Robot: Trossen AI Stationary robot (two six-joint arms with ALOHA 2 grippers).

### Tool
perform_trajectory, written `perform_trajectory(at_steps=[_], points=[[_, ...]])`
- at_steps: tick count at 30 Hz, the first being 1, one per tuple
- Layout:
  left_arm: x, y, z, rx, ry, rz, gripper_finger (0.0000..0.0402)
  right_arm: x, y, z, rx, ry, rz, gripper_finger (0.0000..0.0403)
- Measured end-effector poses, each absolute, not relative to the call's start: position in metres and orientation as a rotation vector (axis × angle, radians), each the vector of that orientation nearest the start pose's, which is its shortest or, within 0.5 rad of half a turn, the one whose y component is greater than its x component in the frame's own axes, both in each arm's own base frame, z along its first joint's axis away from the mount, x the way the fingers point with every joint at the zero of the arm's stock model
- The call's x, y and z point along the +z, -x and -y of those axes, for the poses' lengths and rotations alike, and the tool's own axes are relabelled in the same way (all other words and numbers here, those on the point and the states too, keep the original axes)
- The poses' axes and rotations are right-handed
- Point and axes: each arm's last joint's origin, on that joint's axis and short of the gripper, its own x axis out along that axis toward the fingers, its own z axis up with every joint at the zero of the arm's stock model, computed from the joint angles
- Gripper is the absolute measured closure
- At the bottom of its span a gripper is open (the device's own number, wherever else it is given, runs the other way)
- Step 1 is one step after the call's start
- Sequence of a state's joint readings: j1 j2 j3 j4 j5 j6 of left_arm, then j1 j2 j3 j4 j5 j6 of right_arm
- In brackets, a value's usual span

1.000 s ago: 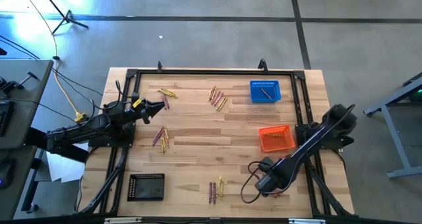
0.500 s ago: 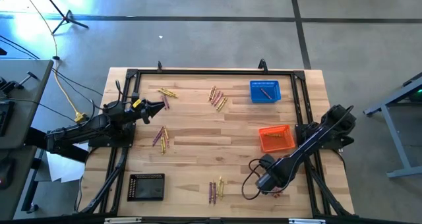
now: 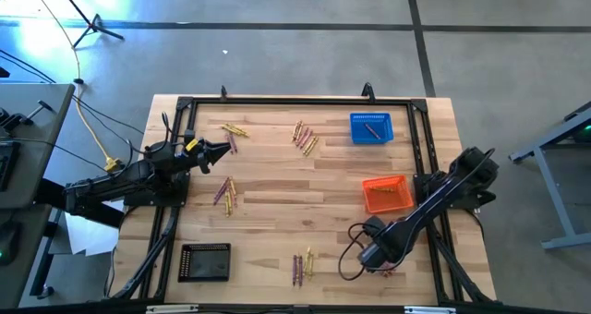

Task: Sort crayons
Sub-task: Put the red crayon into the blue basket

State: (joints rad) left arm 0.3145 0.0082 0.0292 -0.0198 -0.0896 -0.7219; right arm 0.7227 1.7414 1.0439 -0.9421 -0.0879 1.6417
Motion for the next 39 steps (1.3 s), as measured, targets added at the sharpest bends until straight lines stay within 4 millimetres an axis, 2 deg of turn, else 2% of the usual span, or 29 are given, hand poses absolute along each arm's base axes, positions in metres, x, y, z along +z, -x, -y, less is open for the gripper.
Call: perform_trajectory(at_steps=[7,15,23,31,39], points=[[0.171,-0.091,-0.032,0.386,0.712,0.147,0.0296,0.145,-0.213,-0.193,-0.754,-0.681,-1.597,0.0293],[0.171,-0.091,-0.032,0.386,0.712,0.147,0.0296,0.142,-0.212,-0.193,-0.756,-0.668,-1.598,0.0295],[0.171,-0.091,-0.032,0.386,0.712,0.147,0.0296,0.125,-0.205,-0.187,-0.714,-0.734,-1.597,0.0340],[0.171,-0.091,-0.032,0.386,0.712,0.147,0.0296,0.130,-0.206,-0.179,-0.680,-0.709,-1.609,0.0390],[0.171,-0.091,-0.032,0.386,0.712,0.147,0.0296,0.142,-0.205,-0.166,-0.662,-0.678,-1.589,0.0397]])
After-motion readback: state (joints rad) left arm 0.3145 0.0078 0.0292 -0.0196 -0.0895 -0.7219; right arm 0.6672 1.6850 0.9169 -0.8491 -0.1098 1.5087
